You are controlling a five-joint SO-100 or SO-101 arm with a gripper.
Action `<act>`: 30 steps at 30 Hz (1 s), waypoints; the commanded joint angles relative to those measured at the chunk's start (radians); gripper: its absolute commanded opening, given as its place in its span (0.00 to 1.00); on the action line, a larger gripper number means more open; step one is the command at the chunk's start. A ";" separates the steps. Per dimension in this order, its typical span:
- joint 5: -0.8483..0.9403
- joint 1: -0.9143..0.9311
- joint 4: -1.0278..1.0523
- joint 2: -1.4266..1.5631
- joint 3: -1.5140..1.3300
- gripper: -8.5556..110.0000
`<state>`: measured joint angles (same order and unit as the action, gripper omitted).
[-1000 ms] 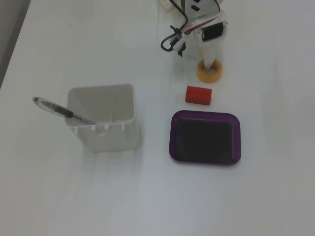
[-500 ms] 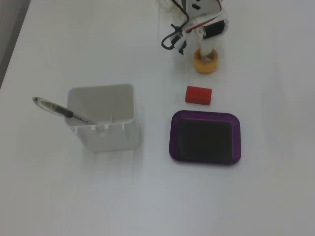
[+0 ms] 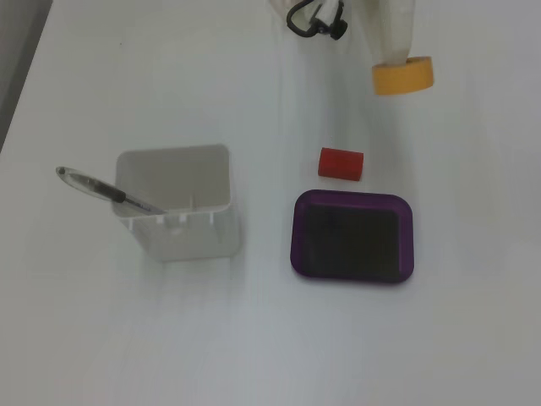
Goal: Grab up the yellow tape and put it in the box.
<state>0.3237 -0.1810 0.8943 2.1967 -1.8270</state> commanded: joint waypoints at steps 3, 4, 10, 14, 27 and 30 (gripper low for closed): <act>-0.006 0.127 -0.295 -0.167 -0.023 0.07; -0.008 0.143 -0.308 -0.225 -0.023 0.07; -0.008 0.193 -0.342 -0.525 0.095 0.07; -0.008 0.184 -0.334 -0.650 0.164 0.07; 0.002 0.183 -0.334 -0.798 0.207 0.07; 0.002 0.183 -0.333 -0.804 0.207 0.08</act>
<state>0.3237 0.0000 0.5752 1.3852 -1.6628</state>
